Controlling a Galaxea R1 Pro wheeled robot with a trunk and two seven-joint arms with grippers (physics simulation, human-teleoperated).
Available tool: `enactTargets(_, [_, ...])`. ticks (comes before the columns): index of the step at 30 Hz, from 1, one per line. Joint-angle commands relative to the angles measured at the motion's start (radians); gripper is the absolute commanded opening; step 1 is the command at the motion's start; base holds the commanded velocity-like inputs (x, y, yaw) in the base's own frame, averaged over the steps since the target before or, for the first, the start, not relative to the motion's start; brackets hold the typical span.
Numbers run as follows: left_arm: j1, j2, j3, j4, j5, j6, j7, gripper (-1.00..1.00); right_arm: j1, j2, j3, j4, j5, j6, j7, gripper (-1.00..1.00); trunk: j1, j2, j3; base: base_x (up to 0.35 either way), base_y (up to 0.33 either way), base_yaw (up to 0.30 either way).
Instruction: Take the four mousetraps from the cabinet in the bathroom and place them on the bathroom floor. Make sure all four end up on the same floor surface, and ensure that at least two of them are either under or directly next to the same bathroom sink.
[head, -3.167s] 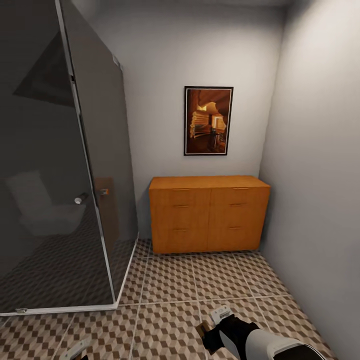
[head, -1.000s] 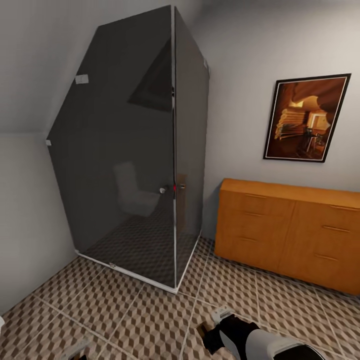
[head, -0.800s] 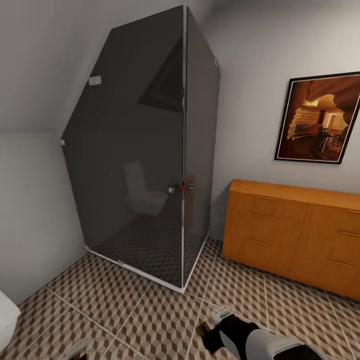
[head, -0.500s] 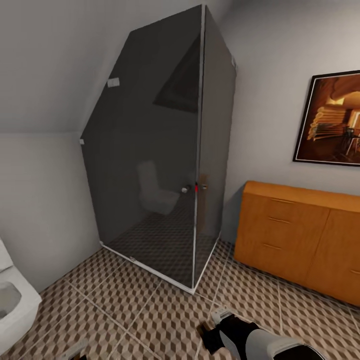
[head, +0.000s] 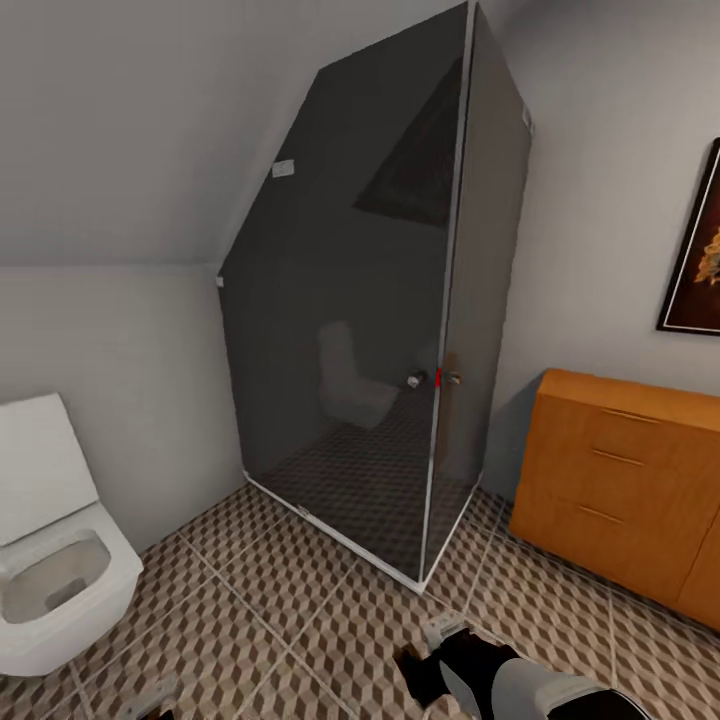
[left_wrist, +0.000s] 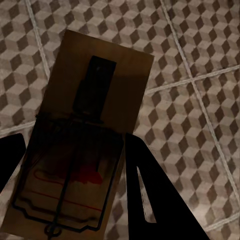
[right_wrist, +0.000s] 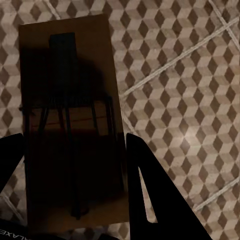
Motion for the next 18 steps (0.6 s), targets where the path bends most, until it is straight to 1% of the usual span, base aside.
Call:
enactTargets(1, [-0.001, 0.0, 0.003, 0.001, 0.001, -0.003, 0.0, -1.0, -0.001, 0.0, 0.004, 0.001, 0.007, 0.002, 0.006, -1.0, 0.0, -0.001, -0.001, 0.0, 0.0, 0.283])
enactTargets(18, [-0.001, -0.001, 0.003, 0.001, 0.0, -0.003, 0.0, -1.0, -0.001, 0.0, 0.004, 0.0, 0.007, 0.002, 0.006, -1.0, 0.0, -0.001, -0.001, 0.0, 0.0, 0.283])
